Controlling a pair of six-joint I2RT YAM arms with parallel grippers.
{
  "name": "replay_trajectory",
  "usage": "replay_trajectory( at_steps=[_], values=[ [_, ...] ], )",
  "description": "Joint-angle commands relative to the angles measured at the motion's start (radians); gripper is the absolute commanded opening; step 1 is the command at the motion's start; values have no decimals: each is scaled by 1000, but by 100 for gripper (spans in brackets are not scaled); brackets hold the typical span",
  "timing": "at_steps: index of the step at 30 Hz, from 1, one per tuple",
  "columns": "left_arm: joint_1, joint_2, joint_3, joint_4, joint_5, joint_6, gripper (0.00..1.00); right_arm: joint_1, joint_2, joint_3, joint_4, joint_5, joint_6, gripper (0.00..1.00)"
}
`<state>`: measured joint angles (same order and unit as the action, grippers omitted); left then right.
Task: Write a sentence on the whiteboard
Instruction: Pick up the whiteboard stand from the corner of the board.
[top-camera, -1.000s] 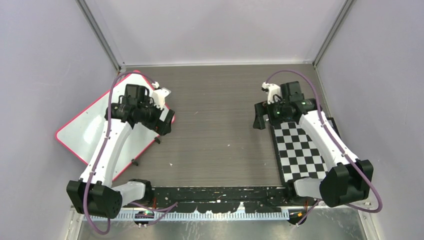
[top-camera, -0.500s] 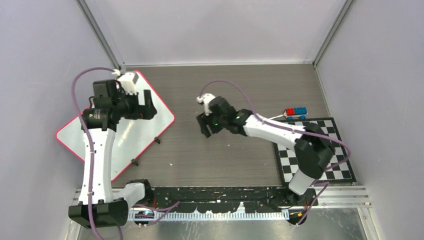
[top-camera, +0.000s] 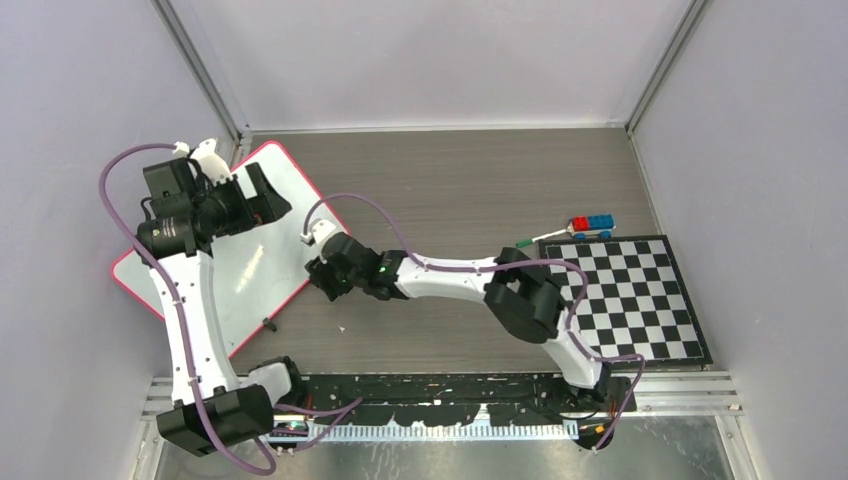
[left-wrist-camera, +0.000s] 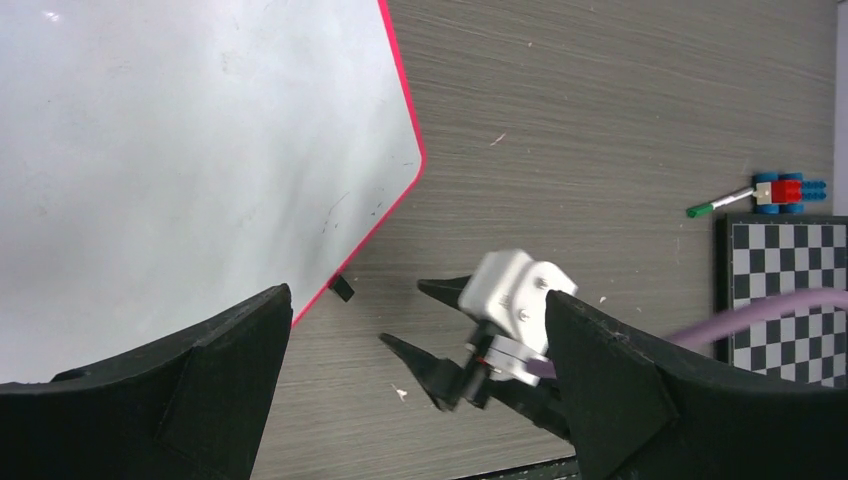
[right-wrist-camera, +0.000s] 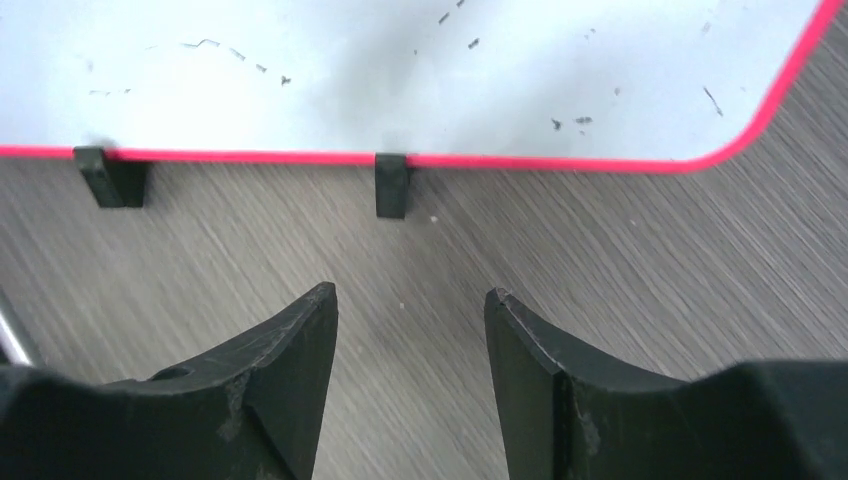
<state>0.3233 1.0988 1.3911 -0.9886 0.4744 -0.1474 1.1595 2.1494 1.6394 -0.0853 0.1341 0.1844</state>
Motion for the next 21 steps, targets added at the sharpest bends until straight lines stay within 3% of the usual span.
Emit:
replay_trajectory(
  at_steps=[1,6,17,21],
  values=[
    [14,-13,17,36,51,-25,100,5,93,165,-36,43,43,59],
    [35,-13,8,53,76,-39,100,8,188,288,-100,23,66,58],
    [47,-25,-14,65,82,-41,100,15,274,386,-129,8,58,57],
    [55,-34,-30,79,86,-52,100,14,313,444,-148,29,46,52]
  ],
)
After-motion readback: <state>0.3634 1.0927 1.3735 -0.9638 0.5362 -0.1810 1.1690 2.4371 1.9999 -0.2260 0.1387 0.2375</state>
